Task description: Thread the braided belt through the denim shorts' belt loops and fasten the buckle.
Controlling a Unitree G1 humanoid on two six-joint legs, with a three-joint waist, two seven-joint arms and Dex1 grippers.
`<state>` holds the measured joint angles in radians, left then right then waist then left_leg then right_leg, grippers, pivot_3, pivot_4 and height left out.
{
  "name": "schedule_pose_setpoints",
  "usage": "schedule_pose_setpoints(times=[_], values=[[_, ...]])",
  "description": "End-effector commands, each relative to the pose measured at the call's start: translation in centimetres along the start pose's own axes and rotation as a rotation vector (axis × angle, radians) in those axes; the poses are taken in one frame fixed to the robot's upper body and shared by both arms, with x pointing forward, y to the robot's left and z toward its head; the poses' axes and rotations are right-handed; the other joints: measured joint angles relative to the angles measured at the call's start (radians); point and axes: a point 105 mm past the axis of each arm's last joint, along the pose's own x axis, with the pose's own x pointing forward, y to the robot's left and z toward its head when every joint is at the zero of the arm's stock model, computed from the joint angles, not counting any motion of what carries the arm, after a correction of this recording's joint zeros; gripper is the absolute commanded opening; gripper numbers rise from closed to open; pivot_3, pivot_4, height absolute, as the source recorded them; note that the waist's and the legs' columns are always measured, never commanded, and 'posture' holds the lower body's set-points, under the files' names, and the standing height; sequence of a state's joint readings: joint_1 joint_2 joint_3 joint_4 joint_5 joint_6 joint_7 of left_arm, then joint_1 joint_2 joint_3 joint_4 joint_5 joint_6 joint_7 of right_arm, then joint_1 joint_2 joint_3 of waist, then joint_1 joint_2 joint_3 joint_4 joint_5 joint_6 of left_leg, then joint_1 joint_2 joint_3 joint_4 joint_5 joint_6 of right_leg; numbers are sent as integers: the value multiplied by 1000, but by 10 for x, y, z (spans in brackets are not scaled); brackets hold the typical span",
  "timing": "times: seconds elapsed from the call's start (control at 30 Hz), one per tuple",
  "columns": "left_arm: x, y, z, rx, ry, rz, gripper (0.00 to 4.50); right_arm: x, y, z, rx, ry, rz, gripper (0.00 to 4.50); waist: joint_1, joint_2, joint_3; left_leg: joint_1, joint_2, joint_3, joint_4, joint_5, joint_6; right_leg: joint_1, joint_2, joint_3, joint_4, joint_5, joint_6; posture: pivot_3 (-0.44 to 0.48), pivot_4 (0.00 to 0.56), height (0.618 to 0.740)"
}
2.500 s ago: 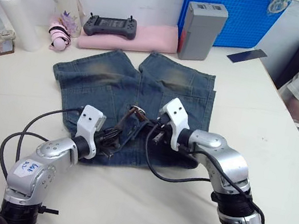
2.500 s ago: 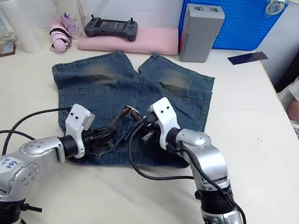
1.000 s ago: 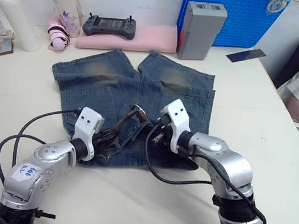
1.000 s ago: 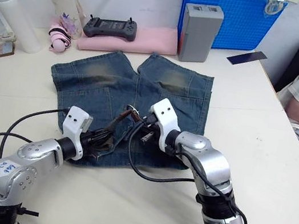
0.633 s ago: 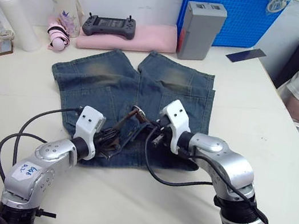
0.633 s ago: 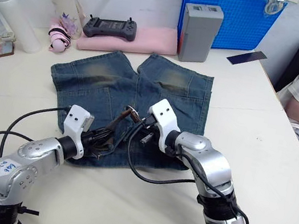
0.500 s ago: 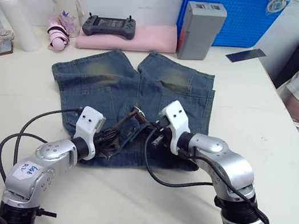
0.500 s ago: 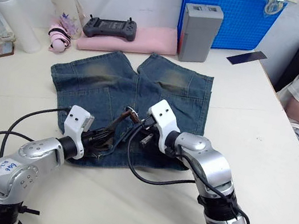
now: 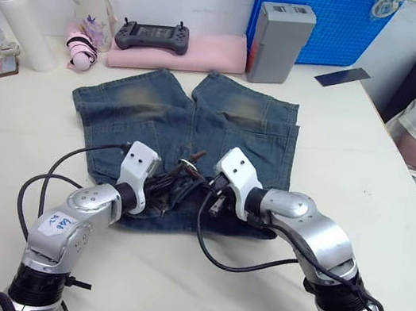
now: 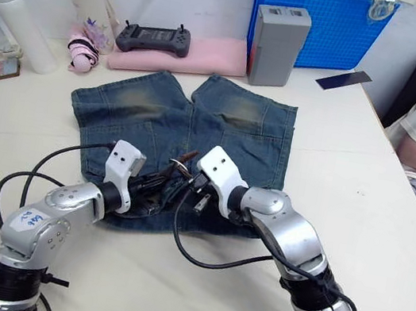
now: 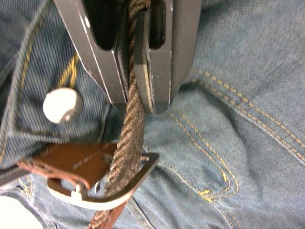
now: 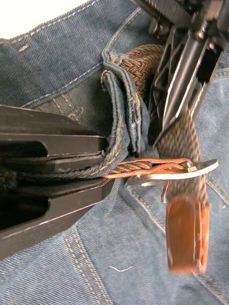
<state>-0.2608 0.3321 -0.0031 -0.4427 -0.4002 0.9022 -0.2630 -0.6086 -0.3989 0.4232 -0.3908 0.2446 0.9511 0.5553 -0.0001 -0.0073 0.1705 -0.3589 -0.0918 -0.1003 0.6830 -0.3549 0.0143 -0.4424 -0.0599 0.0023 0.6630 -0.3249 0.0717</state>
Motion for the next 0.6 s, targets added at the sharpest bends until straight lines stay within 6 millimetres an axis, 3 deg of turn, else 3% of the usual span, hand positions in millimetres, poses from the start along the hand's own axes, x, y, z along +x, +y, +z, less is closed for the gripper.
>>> schedule_pose_setpoints(times=[0.03,0.1,0.3,0.33,0.37,0.43,0.53,0.6], values=[[5,-10,7,18,-32,-47,0,2,18,4,-148,6,91,20,-1,0,0,0,0,0,0,0,0,0,0,0,0,0,0,0,150,709],[5,-9,6,23,-29,-49,0,1,15,2,-204,17,77,20,0,0,0,0,0,0,0,0,0,0,0,0,0,0,0,0,150,709],[3,-11,3,30,-22,-60,0,-15,1,19,-271,-52,41,2711,2,0,0,0,0,0,0,0,0,0,0,0,0,0,0,0,150,709],[3,-11,3,32,-22,-60,0,-22,-1,27,-277,-82,58,3032,4,0,0,0,0,0,0,0,0,0,0,0,0,0,0,0,150,709],[3,-11,3,35,-22,-60,0,-27,-2,32,-280,-102,74,3801,5,0,0,0,0,0,0,0,0,0,0,0,0,0,0,0,150,709],[3,-11,3,37,-23,-61,0,-41,-10,53,-285,-183,84,4488,6,0,0,0,0,0,0,0,0,0,0,0,-1,0,0,0,150,709],[3,-11,3,37,-26,-61,0,-55,-26,80,-303,-290,57,4488,6,0,0,-1,0,0,0,0,0,0,0,0,-1,0,0,0,150,709],[4,-12,2,37,-28,-60,0,-52,-35,83,-382,-288,13,4488,6,0,0,-1,0,0,0,0,0,0,0,0,-1,0,0,0,150,709]])
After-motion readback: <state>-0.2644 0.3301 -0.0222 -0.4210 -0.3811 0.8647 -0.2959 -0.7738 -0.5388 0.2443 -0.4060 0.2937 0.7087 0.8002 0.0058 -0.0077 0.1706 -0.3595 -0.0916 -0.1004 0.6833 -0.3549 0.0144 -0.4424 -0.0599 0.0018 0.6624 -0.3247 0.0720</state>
